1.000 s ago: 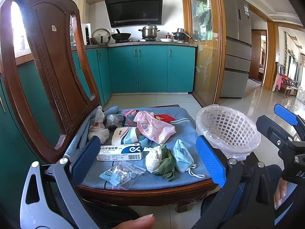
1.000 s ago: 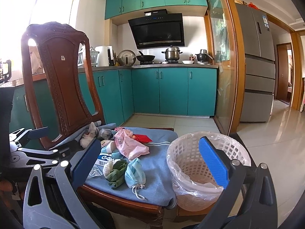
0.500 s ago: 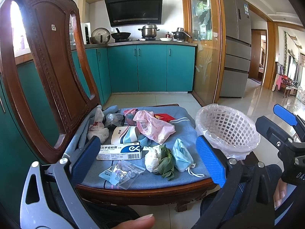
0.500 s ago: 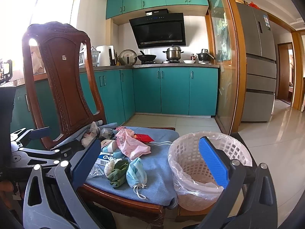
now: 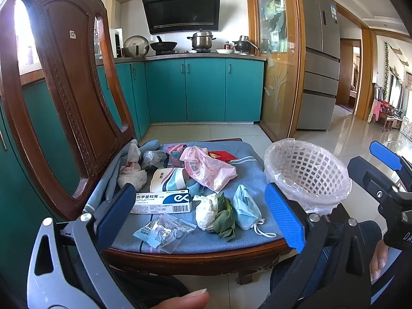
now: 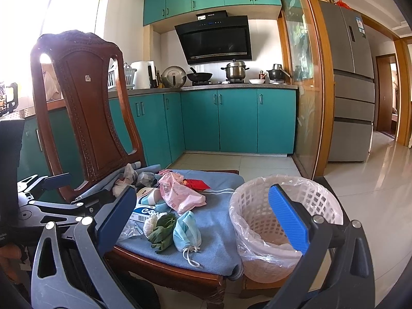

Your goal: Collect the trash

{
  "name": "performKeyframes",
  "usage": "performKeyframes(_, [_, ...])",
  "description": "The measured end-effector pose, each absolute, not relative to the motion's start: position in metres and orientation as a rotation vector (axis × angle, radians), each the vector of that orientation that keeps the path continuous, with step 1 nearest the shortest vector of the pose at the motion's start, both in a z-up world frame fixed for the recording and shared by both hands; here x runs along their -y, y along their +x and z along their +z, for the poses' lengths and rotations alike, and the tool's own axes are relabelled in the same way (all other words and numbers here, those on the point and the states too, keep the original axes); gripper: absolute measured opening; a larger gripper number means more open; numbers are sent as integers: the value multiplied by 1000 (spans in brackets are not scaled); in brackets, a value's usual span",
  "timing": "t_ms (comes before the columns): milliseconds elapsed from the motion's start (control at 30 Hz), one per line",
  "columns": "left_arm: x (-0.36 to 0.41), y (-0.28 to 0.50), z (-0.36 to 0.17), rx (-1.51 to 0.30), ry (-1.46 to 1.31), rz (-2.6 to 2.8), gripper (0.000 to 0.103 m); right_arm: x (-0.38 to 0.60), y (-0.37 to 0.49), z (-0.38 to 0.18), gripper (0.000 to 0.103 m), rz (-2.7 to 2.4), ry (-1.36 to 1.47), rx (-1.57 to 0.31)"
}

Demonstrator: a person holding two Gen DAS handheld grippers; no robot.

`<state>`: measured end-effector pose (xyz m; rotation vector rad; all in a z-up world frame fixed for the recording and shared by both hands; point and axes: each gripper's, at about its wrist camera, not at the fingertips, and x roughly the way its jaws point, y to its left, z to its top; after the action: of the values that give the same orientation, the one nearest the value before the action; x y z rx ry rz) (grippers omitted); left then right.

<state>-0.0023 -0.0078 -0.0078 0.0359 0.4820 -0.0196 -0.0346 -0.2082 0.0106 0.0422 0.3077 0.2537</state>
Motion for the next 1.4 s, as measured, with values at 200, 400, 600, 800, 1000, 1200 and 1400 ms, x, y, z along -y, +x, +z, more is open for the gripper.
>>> performKeyframes(200, [7, -2, -8, -485, 36, -20, 100, 209, -34, 10, 100, 257, 43, -311])
performKeyframes(400, [7, -5, -10, -489, 36, -22, 100, 208, -35, 8, 100, 264, 45, -312])
performKeyframes(600, [6, -5, -9, -492, 37, -23, 100, 208, -35, 8, 100, 265, 47, -313])
performKeyframes(800, [7, -6, -9, -497, 39, -26, 100, 207, -37, 7, 100, 268, 49, -315])
performKeyframes(1000, [7, -6, -9, -499, 38, -25, 100, 207, -37, 7, 100, 269, 49, -316])
performKeyframes(1200, [7, -5, -9, -500, 40, -26, 100, 206, -38, 7, 100, 271, 50, -316])
performKeyframes(1400, [7, -5, -9, -500, 39, -27, 100, 206, -38, 7, 100, 271, 50, -317])
